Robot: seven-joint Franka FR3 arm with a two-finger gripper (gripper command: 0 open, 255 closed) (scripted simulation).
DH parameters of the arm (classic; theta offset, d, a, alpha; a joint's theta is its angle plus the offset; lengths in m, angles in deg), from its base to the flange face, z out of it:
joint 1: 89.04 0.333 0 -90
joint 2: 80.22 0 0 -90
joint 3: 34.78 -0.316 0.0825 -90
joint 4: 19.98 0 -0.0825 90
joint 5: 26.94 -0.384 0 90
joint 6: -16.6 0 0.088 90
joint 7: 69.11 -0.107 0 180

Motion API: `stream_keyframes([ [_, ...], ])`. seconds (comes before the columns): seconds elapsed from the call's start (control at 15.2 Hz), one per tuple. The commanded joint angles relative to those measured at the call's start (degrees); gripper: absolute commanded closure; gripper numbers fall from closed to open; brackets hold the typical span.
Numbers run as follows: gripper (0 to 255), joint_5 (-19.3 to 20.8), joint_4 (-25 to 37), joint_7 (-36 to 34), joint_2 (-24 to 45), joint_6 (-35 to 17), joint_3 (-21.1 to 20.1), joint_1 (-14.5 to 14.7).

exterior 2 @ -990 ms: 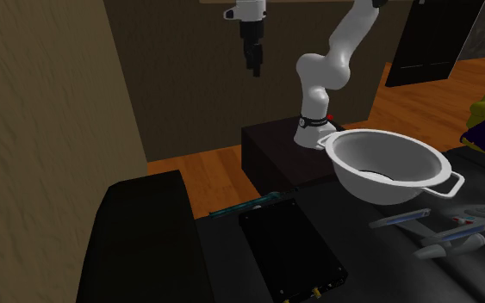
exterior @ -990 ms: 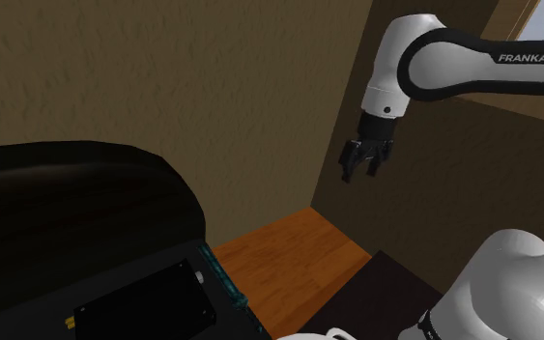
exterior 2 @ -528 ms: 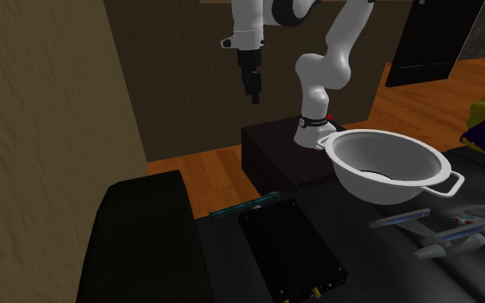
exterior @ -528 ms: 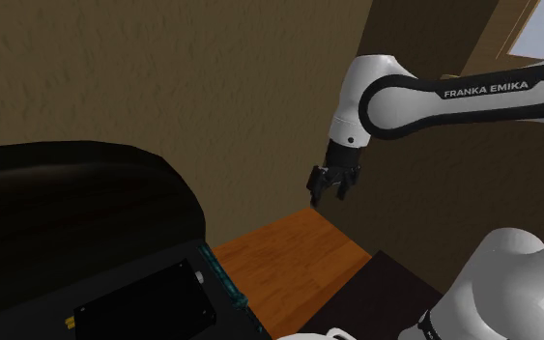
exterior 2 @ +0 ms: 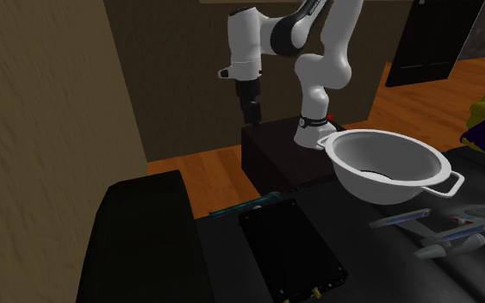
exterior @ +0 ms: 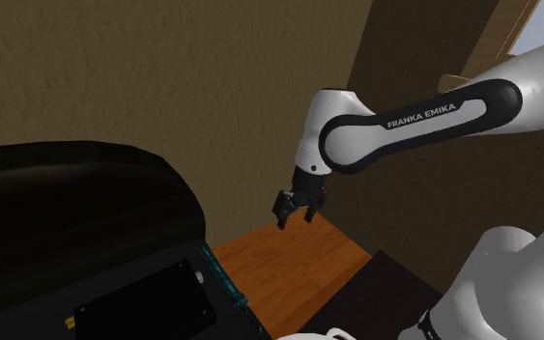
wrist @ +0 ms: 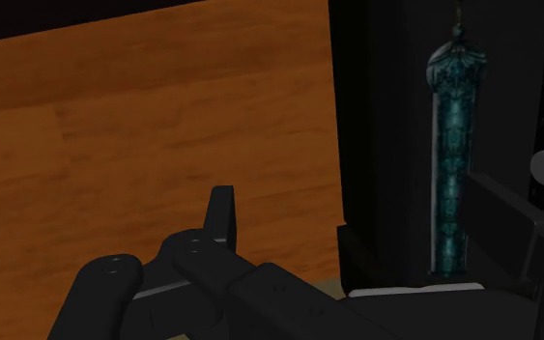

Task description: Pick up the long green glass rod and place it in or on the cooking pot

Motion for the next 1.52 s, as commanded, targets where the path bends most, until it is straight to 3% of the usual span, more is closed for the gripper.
stream_keyframes([
  [0.0, 0, -1.4, 0.1, -0.3, 3.4, -3.8, -1.0, 1.0],
  [0.86, 0, -6.4, 11.3, -2.1, 30.4, -23.0, -6.3, 6.4],
  [1.45, 0, -6.3, 13.0, -2.2, 37.7, -29.0, -6.6, 7.8],
])
